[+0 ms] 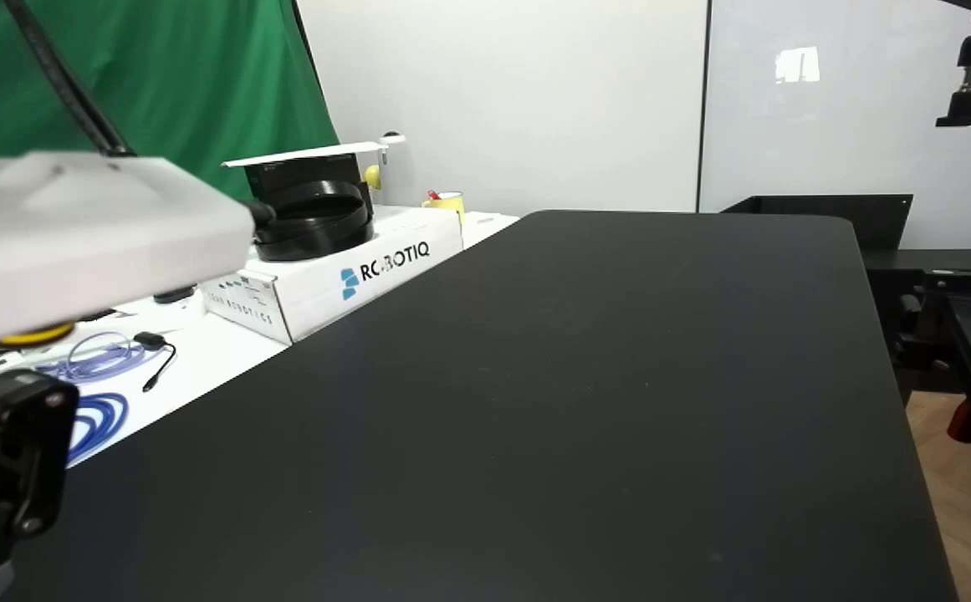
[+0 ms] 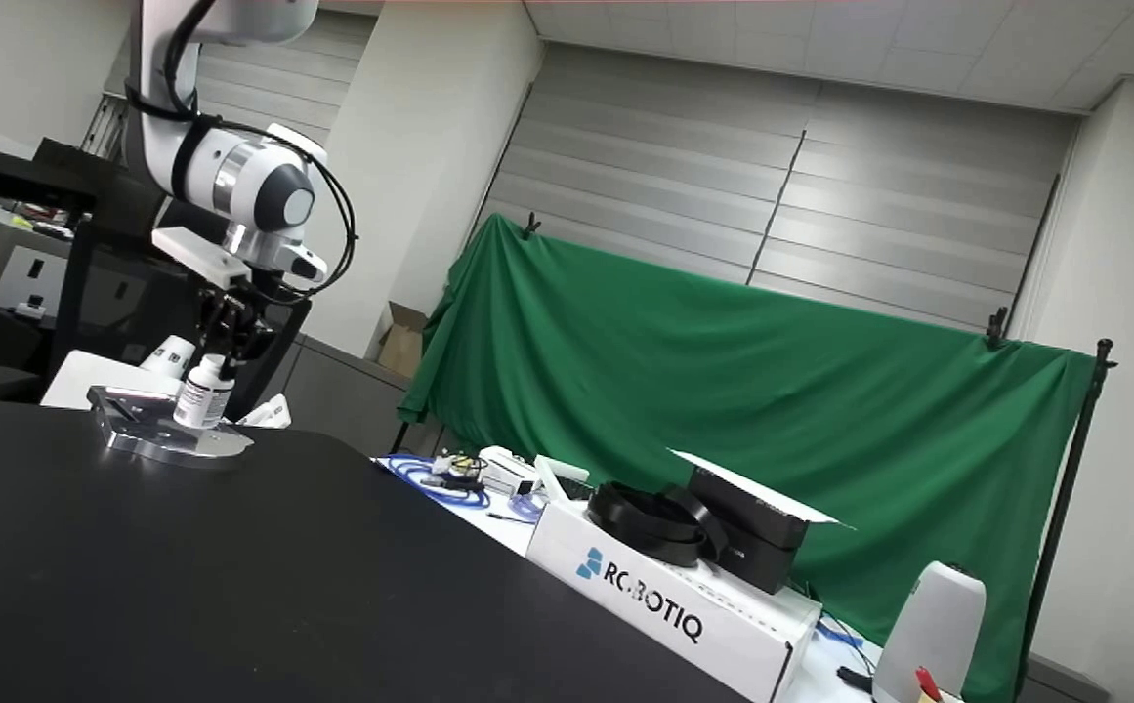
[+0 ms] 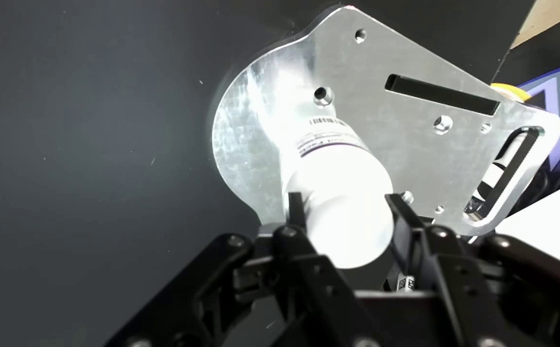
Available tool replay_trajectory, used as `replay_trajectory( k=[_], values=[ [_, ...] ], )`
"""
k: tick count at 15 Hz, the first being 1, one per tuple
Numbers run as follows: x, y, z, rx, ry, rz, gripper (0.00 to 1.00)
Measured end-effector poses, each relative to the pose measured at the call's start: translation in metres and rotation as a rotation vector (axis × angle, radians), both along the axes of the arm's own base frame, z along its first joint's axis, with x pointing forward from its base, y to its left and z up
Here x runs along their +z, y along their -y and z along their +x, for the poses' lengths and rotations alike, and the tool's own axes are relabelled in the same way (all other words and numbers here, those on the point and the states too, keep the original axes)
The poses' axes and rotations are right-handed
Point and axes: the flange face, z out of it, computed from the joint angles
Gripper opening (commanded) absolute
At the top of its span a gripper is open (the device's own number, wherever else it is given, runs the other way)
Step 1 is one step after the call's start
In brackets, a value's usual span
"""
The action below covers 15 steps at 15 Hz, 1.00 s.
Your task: Pick the bottle and put it on the metal object
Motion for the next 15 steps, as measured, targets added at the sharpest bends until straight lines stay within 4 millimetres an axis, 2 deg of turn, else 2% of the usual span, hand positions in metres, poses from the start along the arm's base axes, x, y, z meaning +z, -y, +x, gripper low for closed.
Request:
replay_trajectory(
  k=[2,3,5,8,10,12,15],
  values=[
    [-0.007,-0.003,0.005,0.026,0.005,0.0,0.19],
    [-0.01,-0.005,0.007,0.037,0.007,0.0,0.69],
    [-0.015,-0.008,0.011,0.054,0.012,-0.002,0.76],
    [-0.014,-0.008,0.017,0.062,0.012,-0.011,0.96],
    [-0.006,-0.006,0.023,0.058,0.006,-0.02,1.0],
    [0.01,-0.004,0.032,0.048,0.008,-0.025,1.0],
    [0.045,0.007,0.041,0.038,0.008,-0.034,1.0]
  ],
)
